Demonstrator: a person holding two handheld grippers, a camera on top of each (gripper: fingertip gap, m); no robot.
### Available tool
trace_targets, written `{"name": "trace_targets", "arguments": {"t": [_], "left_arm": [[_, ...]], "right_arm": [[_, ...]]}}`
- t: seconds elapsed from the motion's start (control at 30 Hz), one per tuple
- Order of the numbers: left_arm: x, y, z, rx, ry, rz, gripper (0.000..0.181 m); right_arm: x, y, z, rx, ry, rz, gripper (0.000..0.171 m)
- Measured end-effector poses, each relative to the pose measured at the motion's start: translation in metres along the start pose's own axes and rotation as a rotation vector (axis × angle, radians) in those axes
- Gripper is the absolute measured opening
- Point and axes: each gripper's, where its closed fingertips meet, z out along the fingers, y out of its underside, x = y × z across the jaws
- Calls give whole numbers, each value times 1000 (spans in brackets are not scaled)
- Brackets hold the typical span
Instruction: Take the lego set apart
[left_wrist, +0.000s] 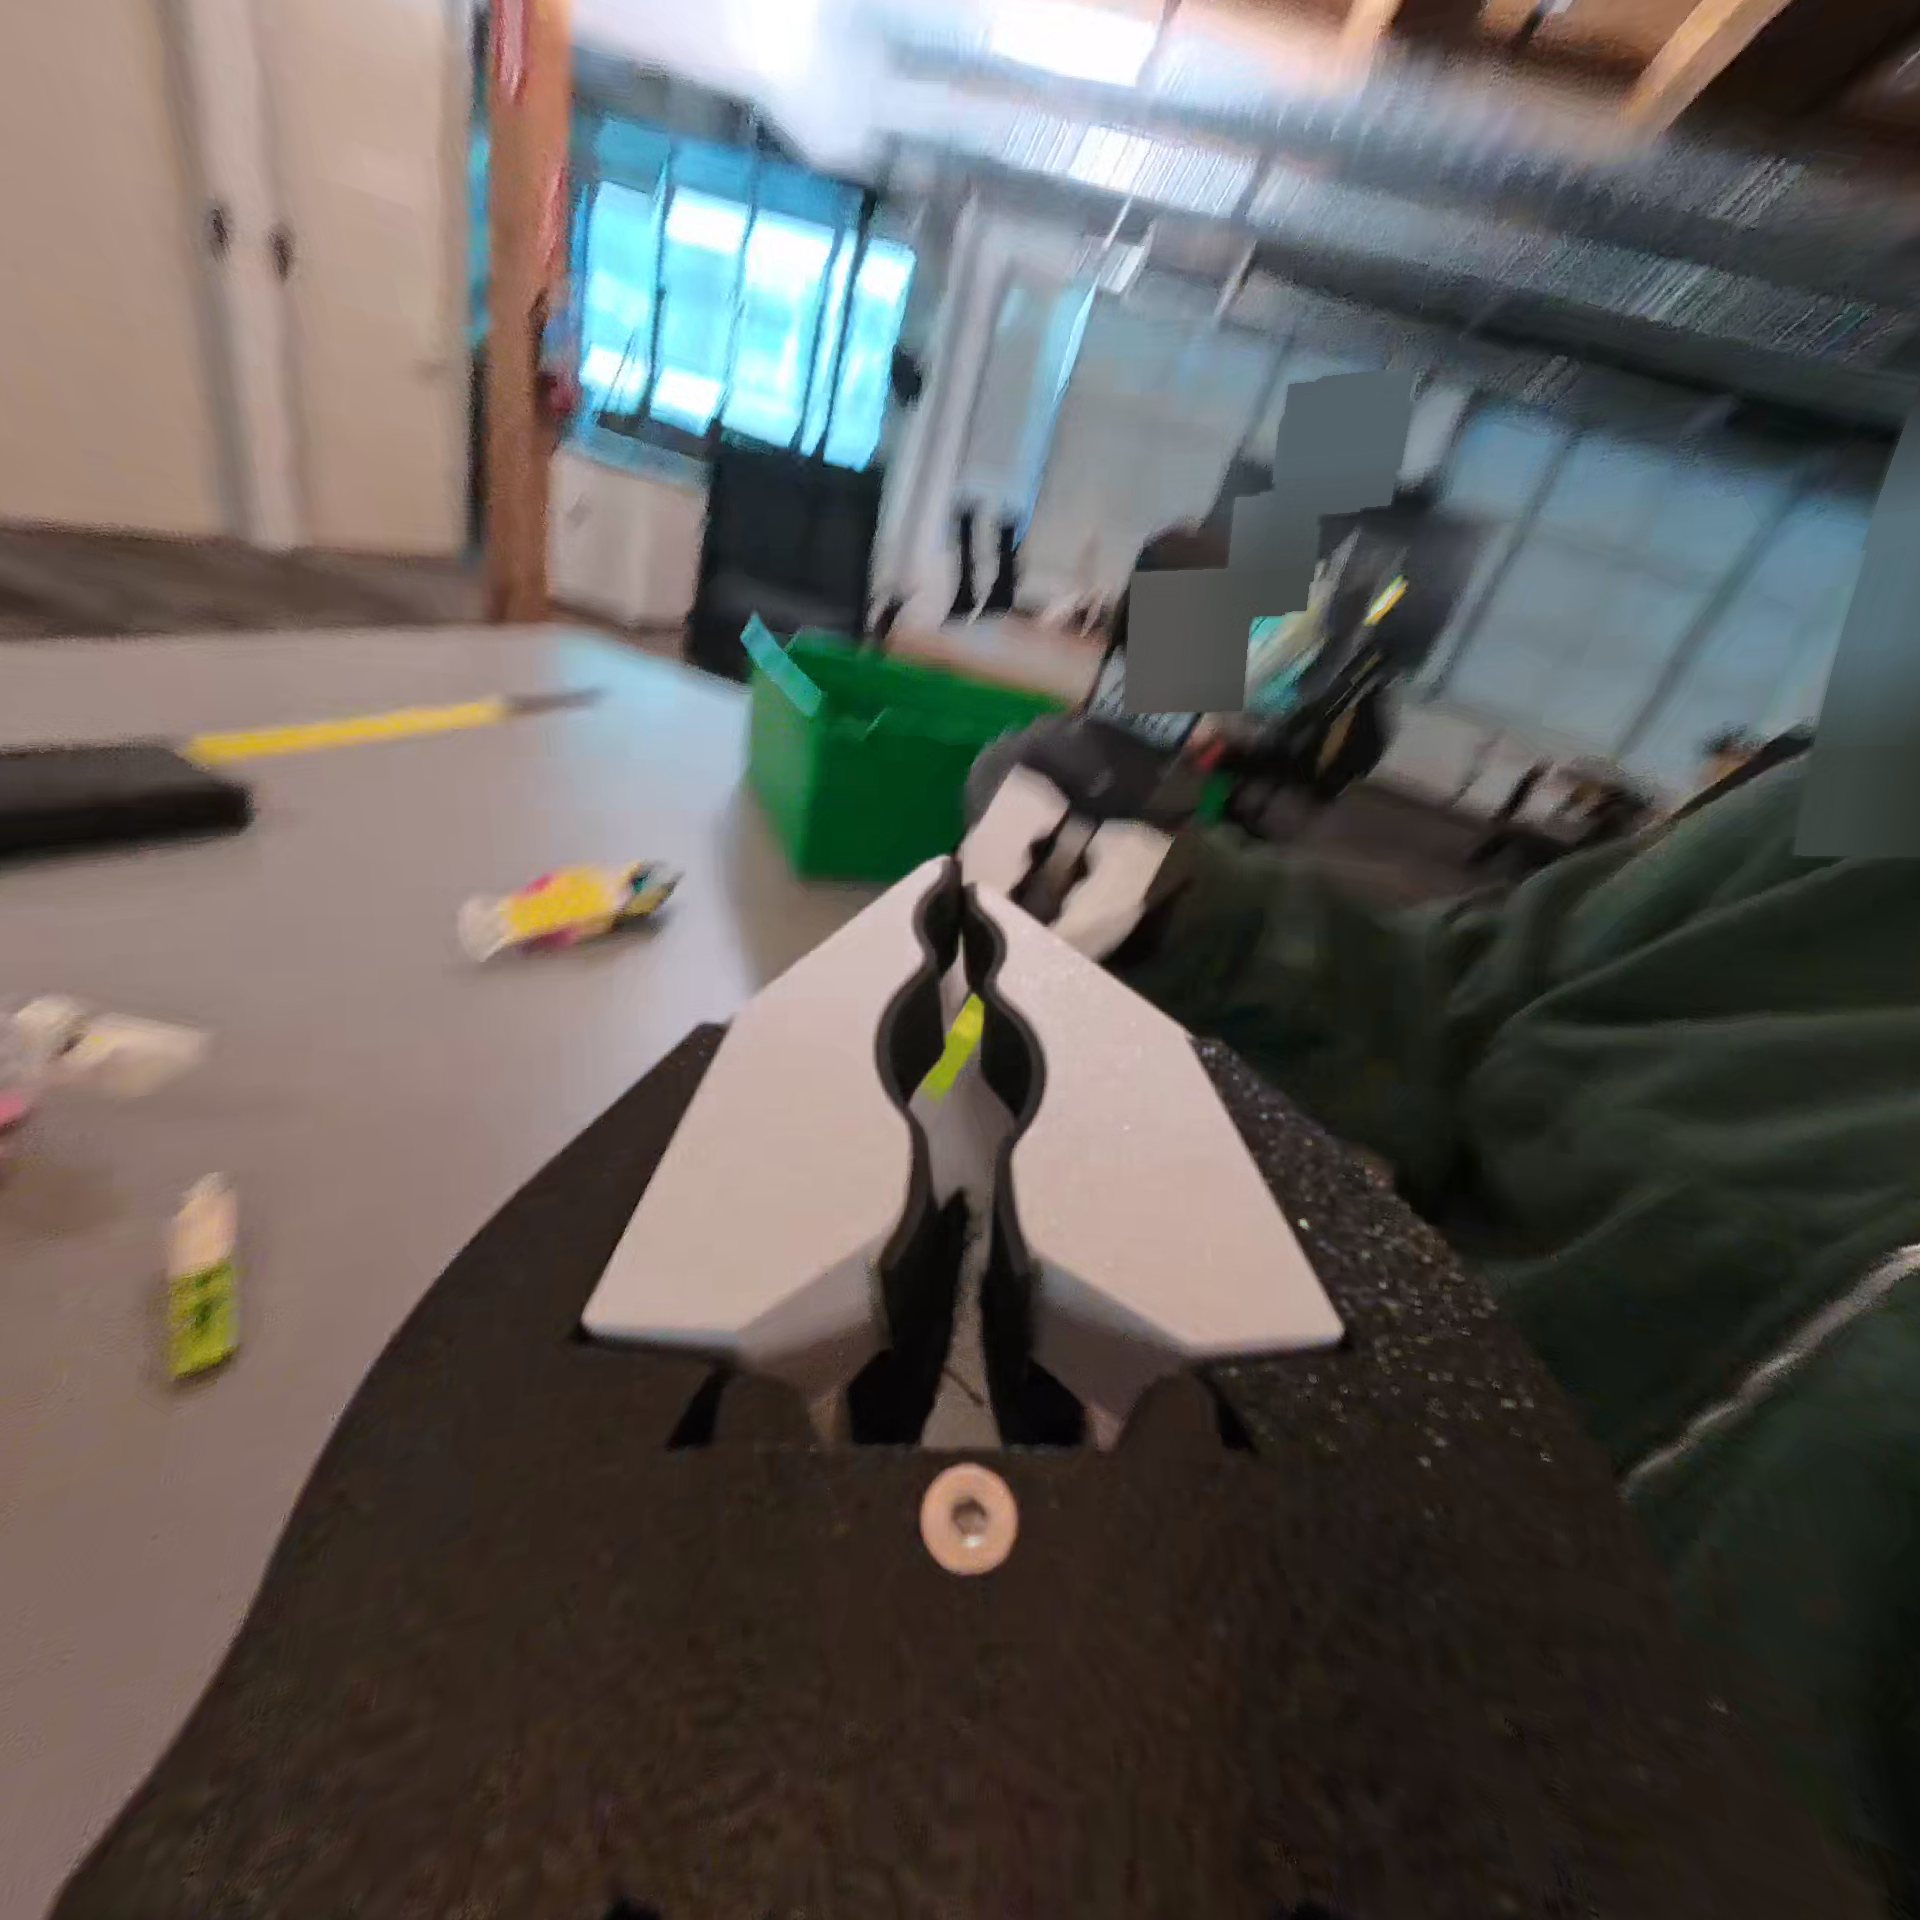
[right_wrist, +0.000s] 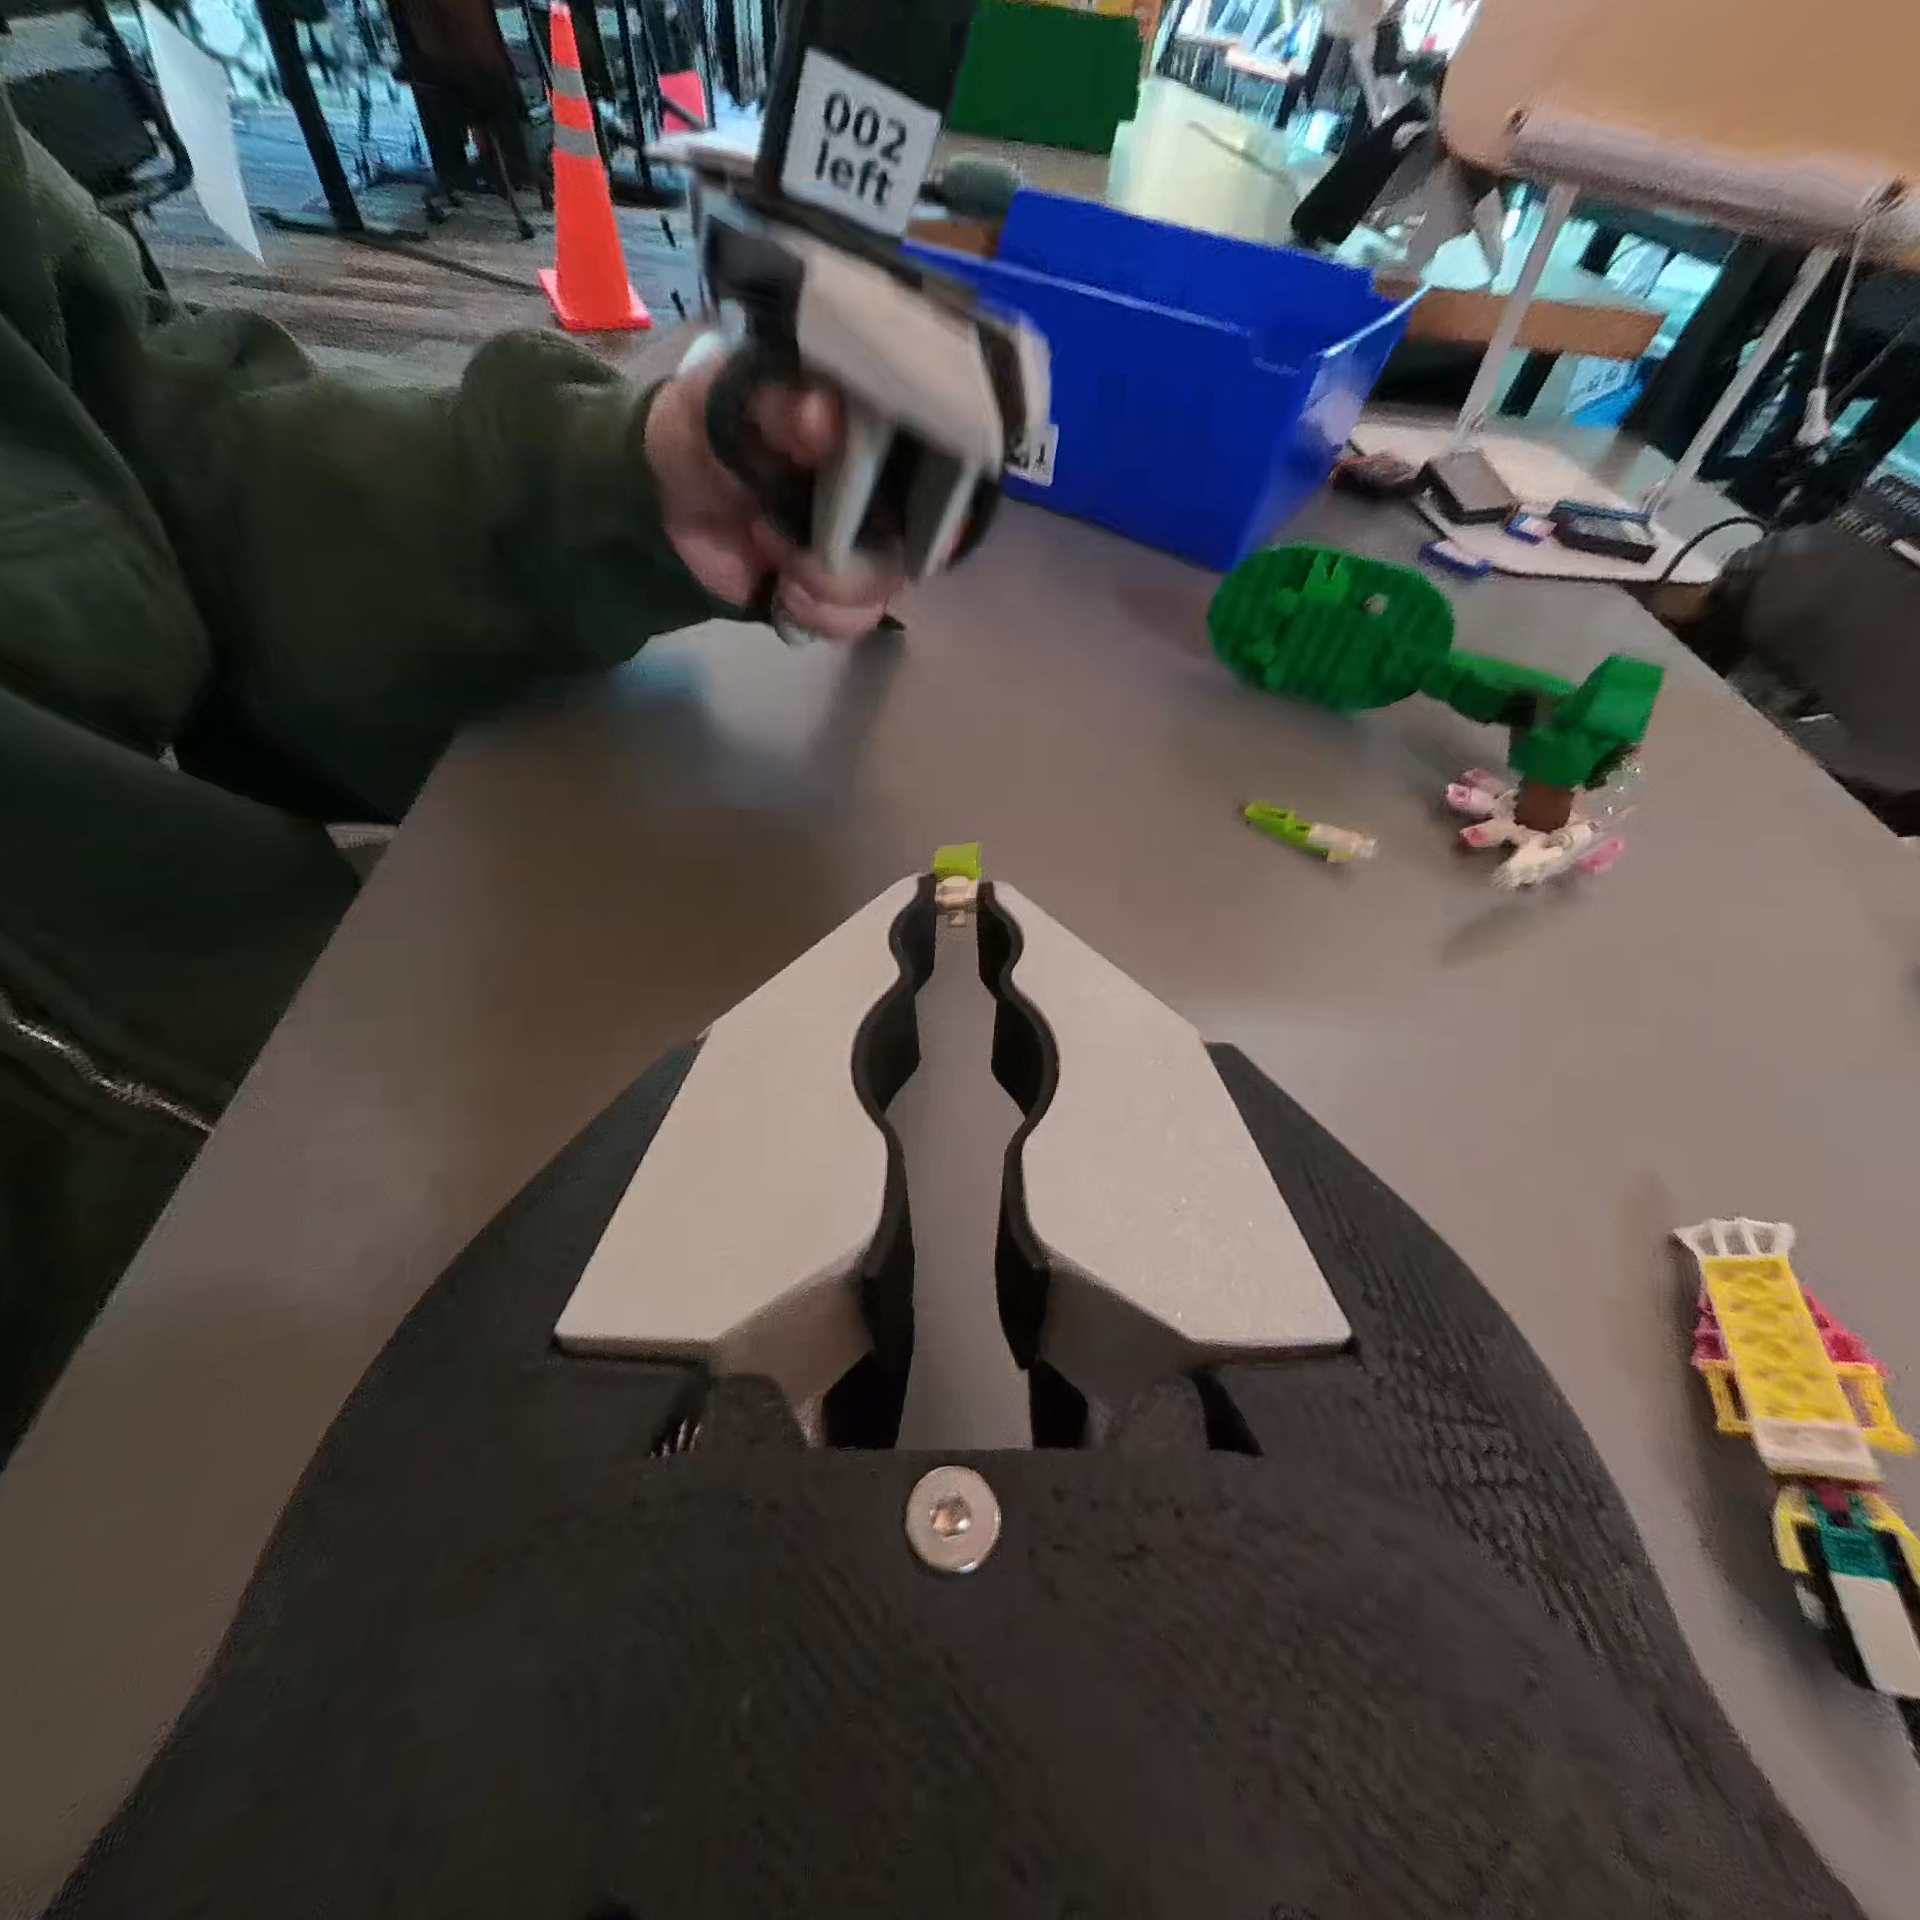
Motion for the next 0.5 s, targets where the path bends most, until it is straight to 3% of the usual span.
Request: {"name": "trace_targets", "arguments": {"t": [0.1,0.2,0.37,0.5], "left_arm": [[4,36,12,-193,-18,82,0],[11,62,26,-346,-10,220,37],[5,80,37,-499,-119,626,22],[-1,76,38,-526,-226,874,23]], "right_arm": [[0,-1,2,34,-12,37,5],[-3,2,5,22,-30,41,5],[-3,-2,5,74,-67,124,5],[-1,-9,1,128,-85,193,5]]}}
